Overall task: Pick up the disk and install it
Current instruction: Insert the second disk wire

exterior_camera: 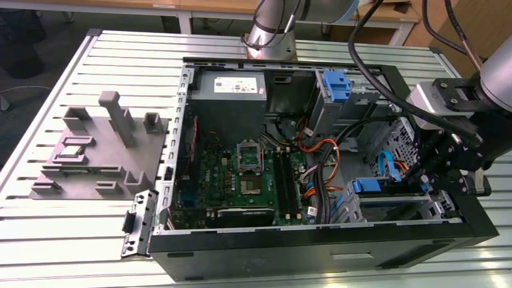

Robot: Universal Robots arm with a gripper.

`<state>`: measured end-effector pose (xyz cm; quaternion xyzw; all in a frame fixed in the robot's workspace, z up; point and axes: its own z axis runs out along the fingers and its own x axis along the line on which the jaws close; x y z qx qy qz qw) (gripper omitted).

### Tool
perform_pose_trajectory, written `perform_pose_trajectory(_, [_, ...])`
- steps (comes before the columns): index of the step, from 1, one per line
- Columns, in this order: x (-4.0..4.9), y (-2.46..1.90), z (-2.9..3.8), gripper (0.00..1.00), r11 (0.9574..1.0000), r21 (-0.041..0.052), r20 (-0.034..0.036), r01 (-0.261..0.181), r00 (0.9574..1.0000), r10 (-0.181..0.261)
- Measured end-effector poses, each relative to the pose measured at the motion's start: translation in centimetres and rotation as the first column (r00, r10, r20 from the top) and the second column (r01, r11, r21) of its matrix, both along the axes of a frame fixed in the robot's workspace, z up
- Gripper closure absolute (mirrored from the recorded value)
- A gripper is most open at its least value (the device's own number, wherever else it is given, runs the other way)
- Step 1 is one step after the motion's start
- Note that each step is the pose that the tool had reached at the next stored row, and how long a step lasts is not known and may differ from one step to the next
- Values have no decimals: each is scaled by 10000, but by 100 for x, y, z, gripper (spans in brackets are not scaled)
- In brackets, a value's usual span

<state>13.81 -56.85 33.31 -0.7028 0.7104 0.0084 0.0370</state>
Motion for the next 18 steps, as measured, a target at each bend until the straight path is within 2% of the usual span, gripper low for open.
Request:
perform_pose_trajectory(3, [0,0,1,83,10000,2,0,0,10000,0])
perform_pose_trajectory(7, [0,0,40,83,10000,3,0,0,10000,0])
perform_pose_trajectory(15, [-41,3,32,83,10000,1,1,27,10000,-27])
perform_pose_trajectory(18, [-50,18,24,83,10000,0,1,51,10000,-51])
